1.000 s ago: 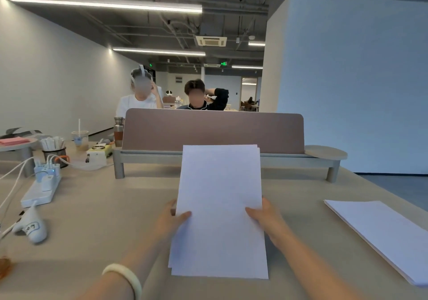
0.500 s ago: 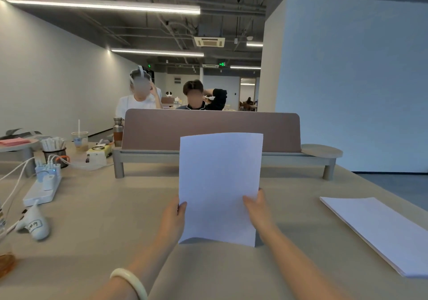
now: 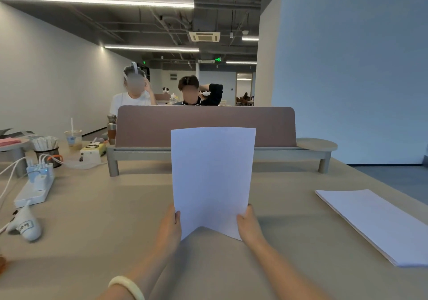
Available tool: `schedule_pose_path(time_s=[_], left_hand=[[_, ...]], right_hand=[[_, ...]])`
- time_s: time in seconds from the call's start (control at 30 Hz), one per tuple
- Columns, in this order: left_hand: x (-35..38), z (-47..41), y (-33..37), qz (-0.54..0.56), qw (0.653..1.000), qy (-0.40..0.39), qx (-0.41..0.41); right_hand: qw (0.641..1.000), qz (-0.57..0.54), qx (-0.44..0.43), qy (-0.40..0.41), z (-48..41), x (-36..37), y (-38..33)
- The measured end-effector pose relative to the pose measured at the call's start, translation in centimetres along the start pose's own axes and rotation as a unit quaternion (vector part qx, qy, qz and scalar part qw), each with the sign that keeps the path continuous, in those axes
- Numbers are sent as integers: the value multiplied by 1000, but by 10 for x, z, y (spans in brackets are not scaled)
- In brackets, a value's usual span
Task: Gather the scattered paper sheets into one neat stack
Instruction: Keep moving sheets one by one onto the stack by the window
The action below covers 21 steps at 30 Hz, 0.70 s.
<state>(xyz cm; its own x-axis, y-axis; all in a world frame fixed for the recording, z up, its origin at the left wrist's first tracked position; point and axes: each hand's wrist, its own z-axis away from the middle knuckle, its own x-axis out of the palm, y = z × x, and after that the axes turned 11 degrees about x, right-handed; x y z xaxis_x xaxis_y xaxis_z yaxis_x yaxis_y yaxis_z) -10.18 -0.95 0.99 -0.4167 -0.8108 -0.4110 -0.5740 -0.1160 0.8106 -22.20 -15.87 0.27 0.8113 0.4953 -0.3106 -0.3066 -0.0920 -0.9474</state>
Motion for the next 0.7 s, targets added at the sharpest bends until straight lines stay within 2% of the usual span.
schedule_pose_path(time_s=[0.23,0.33,0.53,0.7], left_hand=[[40,-10,34,-9,1000,-21,11],[74,-11,58,31,998,-59,20],[161,-7,97,95,984,-150,-12],[237,0,133,132,970,-205,17]], right_hand=[[996,52,-18,73,-11,-61,1],[993,57,-5,105,-15,-109,10],[975,94,42,195,-21,-216,38],[952,124,69,272,-26,-295,68]])
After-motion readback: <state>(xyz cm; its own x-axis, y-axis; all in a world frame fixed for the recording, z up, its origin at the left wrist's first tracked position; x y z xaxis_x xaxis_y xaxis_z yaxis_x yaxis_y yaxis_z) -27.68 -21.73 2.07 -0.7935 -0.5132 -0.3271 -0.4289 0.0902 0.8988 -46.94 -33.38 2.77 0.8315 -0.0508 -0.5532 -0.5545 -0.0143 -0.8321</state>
